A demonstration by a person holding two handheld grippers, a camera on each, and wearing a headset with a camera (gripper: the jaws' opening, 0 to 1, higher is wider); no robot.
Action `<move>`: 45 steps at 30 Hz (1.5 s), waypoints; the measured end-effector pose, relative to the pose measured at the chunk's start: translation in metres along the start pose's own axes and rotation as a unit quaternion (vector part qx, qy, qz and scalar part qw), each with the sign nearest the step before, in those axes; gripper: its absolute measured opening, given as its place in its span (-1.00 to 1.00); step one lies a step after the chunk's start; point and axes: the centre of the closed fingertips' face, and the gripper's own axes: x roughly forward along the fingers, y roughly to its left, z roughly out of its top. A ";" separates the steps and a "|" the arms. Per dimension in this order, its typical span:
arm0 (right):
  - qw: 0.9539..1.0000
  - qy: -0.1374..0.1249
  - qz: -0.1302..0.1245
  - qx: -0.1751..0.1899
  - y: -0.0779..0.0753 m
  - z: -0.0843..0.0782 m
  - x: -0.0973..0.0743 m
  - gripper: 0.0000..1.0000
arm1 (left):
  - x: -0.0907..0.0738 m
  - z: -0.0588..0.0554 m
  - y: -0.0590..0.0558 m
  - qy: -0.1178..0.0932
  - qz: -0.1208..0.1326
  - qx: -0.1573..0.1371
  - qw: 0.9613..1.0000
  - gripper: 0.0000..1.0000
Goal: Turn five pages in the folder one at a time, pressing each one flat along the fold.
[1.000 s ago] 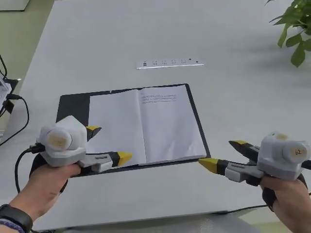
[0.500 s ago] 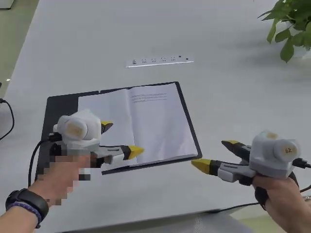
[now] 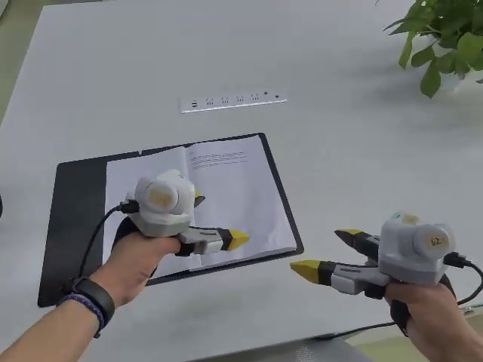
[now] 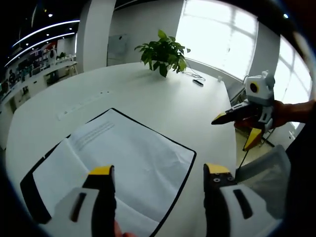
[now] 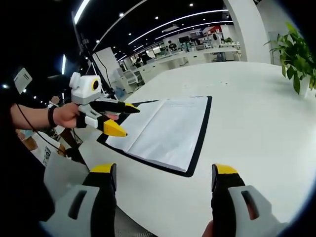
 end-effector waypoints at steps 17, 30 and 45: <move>1.000 0.003 -0.002 0.023 -0.006 -0.007 -0.003 0.64 | 0.076 0.003 -0.010 0.028 0.015 0.016 0.999 0.43; 0.999 0.005 0.006 0.033 -0.009 -0.009 0.001 0.61 | 0.101 -0.032 -0.009 0.071 0.063 0.083 0.992 0.33; 0.999 -0.008 0.017 0.045 -0.016 -0.006 0.008 0.58 | 0.101 -0.031 -0.005 0.059 0.053 0.077 0.994 0.28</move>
